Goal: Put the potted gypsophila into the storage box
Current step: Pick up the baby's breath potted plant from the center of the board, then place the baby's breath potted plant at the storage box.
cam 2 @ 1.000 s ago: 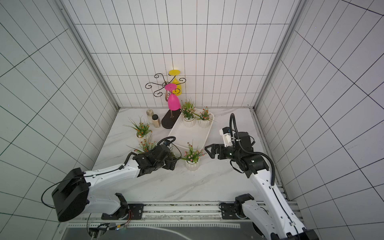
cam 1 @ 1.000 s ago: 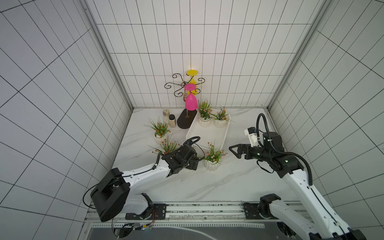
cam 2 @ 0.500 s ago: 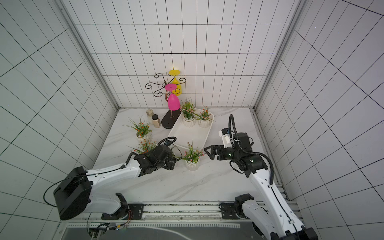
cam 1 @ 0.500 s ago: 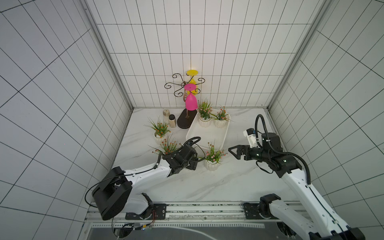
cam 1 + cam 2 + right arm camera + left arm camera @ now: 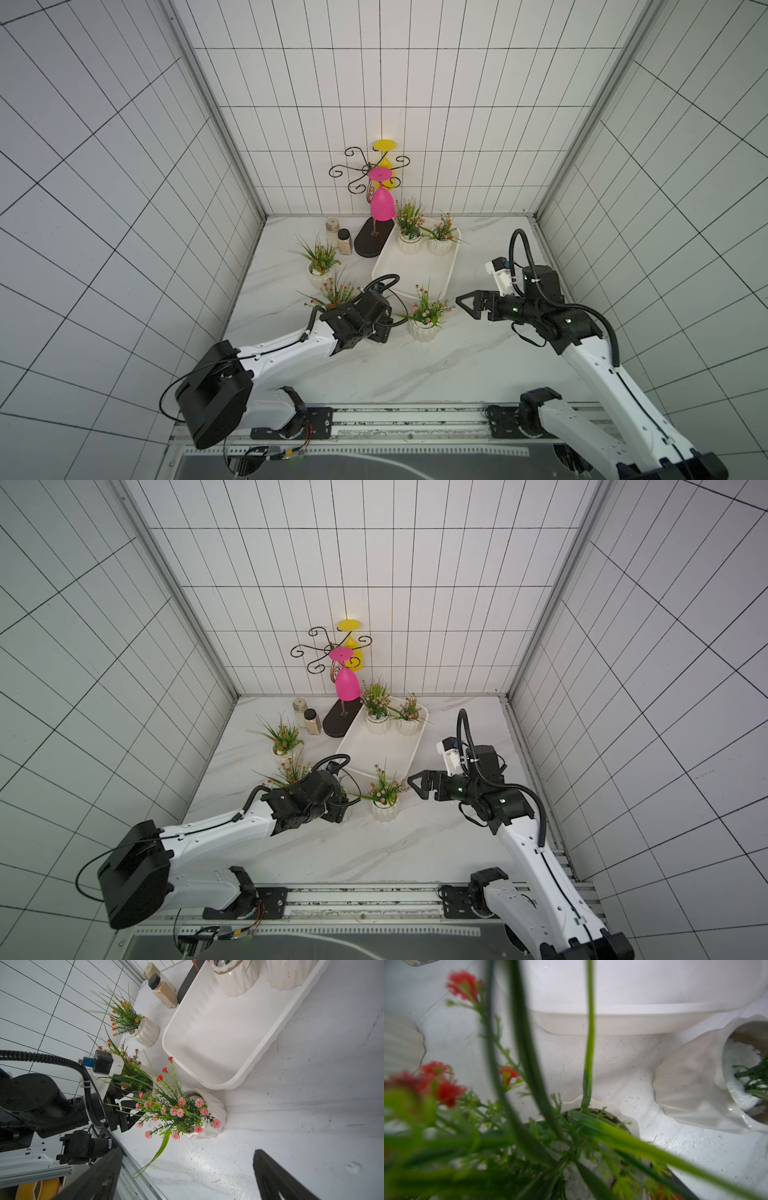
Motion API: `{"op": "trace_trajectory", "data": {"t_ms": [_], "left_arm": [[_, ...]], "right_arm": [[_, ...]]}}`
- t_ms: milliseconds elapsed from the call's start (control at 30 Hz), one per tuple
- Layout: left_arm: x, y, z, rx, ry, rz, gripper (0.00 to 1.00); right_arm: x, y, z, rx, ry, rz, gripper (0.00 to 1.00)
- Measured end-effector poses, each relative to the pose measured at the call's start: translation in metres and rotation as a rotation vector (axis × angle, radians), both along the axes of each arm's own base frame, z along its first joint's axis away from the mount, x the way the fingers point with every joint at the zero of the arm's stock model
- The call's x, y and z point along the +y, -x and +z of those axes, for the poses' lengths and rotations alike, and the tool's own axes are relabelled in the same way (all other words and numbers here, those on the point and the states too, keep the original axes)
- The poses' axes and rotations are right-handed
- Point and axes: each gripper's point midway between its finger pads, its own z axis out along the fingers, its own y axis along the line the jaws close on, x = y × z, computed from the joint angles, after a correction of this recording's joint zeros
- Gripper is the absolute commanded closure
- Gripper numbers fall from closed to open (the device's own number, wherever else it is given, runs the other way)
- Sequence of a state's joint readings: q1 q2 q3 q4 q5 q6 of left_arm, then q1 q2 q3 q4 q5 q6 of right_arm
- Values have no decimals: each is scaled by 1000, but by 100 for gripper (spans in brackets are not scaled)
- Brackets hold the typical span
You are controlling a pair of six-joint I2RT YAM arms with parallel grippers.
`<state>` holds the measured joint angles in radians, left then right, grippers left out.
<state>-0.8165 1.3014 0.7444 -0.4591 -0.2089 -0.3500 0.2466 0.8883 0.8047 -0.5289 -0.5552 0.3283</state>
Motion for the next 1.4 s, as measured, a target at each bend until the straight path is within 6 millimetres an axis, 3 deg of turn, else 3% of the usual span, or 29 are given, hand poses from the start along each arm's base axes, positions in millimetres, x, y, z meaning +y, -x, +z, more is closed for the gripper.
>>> {"op": "trace_trajectory", "data": {"t_ms": [533,733,967,1400], "left_arm": [[7,-17,77,-141,90,13,21],[17,-37,102,-191,107,43,21],[12,-62,139,-260,150,39,22],[-3,-101,135,-256,186,40,24]], "right_arm": [[-5,-4,1,3,-10,-22,1],[-6,-8,-2,19,-17,-31,1],[-7,-14,-6,39,-25,-42,1],[-8,-30,-13,57,-39,-56,1]]}}
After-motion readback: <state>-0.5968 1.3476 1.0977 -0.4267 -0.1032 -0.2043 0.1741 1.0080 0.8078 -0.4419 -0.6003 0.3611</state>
